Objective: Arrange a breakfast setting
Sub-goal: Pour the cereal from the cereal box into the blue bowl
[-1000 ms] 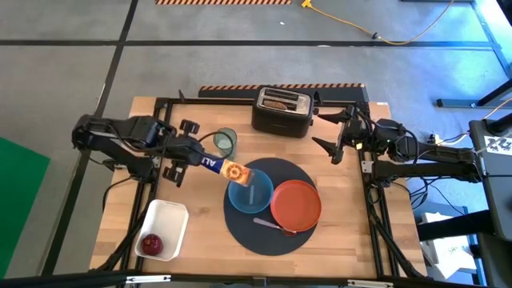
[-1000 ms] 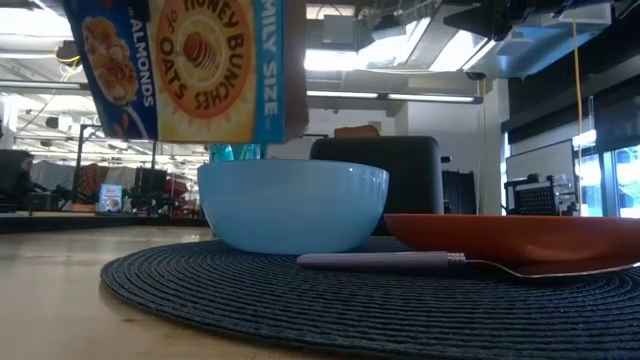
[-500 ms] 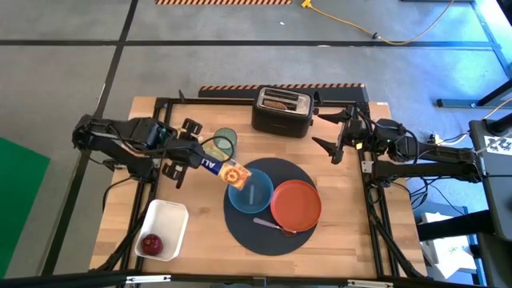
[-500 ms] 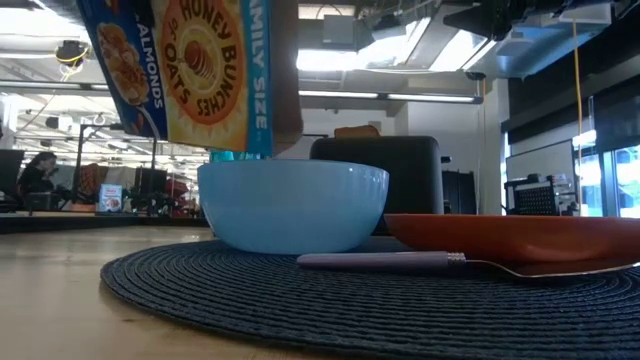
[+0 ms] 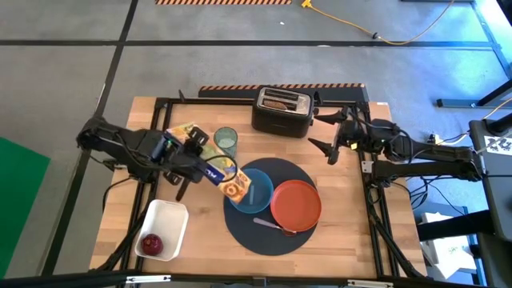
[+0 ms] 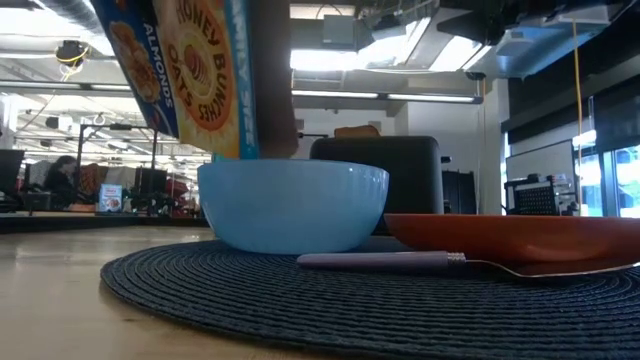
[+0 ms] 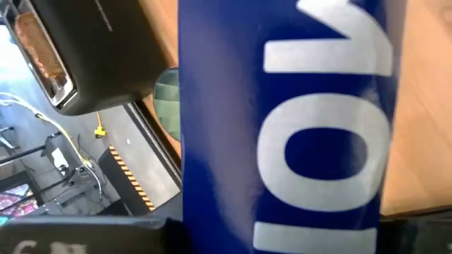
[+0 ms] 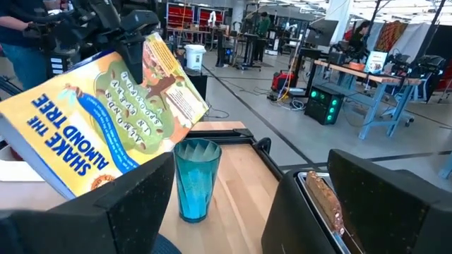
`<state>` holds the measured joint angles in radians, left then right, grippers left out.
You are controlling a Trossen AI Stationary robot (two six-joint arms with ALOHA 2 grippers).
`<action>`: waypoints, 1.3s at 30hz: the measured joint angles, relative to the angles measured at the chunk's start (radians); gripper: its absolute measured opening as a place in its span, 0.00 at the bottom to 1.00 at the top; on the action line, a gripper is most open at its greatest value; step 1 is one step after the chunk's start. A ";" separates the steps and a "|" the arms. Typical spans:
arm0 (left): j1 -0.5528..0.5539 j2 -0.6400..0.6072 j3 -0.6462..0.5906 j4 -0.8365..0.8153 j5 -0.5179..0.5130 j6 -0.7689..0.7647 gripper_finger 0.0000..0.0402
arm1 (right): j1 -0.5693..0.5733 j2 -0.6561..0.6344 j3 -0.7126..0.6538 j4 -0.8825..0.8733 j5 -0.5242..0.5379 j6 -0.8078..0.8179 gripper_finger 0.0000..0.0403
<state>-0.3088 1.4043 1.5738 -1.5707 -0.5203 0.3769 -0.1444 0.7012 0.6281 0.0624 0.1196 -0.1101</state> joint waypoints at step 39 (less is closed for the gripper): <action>-0.146 0.082 0.000 0.000 -0.140 -0.027 0.30 | 0.000 0.004 -0.002 -0.015 0.003 0.000 0.90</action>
<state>-0.4545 1.4865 1.5738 -1.5708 -0.6604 0.3501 -0.1444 0.7052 0.6266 0.0479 0.1230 -0.1100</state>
